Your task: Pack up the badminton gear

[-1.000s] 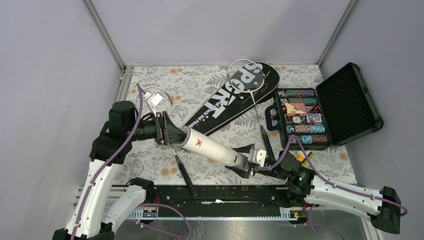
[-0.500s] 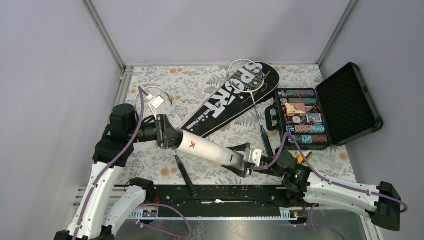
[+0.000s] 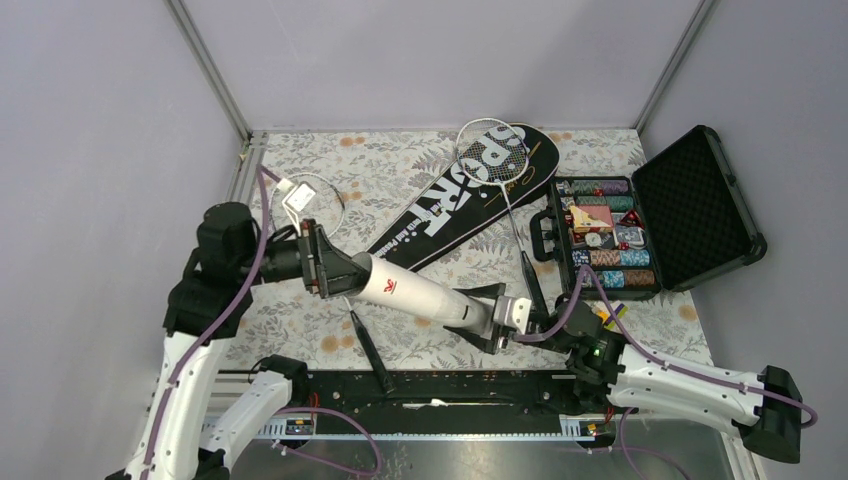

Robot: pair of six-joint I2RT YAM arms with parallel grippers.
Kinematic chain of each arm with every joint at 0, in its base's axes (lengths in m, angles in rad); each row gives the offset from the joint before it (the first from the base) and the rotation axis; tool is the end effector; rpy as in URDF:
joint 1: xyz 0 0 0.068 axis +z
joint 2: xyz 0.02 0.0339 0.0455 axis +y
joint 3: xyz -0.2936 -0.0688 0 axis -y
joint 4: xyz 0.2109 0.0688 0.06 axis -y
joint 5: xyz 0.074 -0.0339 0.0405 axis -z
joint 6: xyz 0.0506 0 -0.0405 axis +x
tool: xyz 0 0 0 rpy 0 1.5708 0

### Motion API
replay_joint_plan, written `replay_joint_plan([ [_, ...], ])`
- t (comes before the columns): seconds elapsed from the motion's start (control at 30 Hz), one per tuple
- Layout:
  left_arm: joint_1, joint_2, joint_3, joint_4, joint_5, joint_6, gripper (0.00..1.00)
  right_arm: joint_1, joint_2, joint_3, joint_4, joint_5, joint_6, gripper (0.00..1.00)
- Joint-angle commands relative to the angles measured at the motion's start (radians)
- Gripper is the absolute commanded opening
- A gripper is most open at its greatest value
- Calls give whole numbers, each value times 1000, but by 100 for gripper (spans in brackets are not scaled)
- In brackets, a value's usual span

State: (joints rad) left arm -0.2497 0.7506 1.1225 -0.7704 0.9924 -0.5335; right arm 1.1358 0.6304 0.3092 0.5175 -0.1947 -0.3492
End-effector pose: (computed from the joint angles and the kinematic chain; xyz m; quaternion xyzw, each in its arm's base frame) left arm 0.0609 -0.0593 0.4068 0.1571 0.7625 -0.5523 0.2982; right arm 0.0430 0.1158 0.3010 -0.4823 0.4144 0.3518 0.6870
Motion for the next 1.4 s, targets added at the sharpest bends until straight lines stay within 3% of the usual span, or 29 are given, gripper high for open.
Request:
replay_joint_plan([
  [0.0, -3, -45, 90, -32, -52, 33, 81, -1, -72, 25, 77, 46, 5, 39],
  [0.5, -3, -25, 98, -84, -182, 71, 78, -1, -95, 25, 77, 38, 17, 39],
  [0.73, -3, -32, -9, 25, -157, 7, 76, -1, -4, 36, 157, 48, 16, 38],
  [0.87, -3, -6, 112, -40, -197, 34, 76, 0, 5, 46, 161, 62, 16, 38],
  [1.0, -3, -22, 229, -65, -315, 21, 83, -1, -14, 34, 133, 131, 61, 38],
  [1.13, -3, -119, 206, 24, -483, 7, 98, -1, -3, 20, 135, 170, 84, 39],
  [1.2, -3, -175, 136, 128, -520, -9, 99, -1, 17, 31, 146, 211, 103, 39],
  [1.3, -3, -207, 32, 300, -423, -60, 99, -1, 70, 69, 182, 276, 185, 39],
  [1.37, -2, -195, -26, 390, -370, -105, 98, -1, 118, 100, 204, 240, 236, 39],
])
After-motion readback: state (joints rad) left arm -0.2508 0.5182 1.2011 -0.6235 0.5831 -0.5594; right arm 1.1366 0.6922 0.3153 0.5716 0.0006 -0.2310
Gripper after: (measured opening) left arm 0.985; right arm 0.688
